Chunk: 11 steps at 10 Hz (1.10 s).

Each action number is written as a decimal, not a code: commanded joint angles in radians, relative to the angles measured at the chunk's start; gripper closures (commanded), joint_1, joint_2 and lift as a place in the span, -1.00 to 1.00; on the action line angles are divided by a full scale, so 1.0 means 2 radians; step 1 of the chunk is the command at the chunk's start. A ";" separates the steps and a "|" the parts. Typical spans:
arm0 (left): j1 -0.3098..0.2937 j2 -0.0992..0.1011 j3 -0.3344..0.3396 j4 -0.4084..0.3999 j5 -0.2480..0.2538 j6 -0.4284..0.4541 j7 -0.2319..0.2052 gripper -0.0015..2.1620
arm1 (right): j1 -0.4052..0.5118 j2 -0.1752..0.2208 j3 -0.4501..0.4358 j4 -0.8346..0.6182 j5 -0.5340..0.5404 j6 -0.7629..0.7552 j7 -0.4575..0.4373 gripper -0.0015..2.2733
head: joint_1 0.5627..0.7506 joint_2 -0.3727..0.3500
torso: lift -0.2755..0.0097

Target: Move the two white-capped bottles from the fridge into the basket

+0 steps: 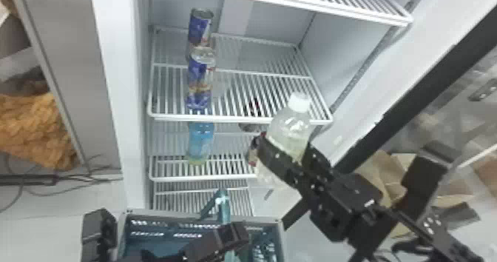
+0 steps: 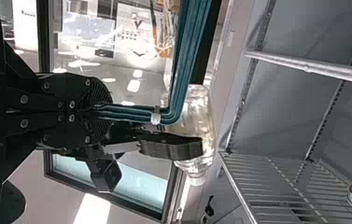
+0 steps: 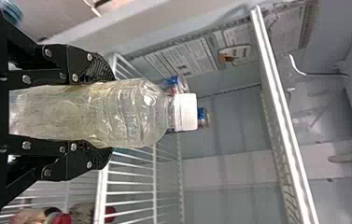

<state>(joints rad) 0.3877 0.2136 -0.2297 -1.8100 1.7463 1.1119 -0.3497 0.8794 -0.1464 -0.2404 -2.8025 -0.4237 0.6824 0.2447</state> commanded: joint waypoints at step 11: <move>0.004 0.000 0.002 0.000 -0.002 0.004 0.000 0.10 | 0.084 0.026 -0.057 -0.068 -0.030 0.213 0.031 -0.27 | 0.41 -0.94 | 0.93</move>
<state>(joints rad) 0.3951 0.2132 -0.2253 -1.8100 1.7428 1.1192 -0.3497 1.0510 -0.0925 -0.3586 -2.9342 -0.4781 1.0900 0.3062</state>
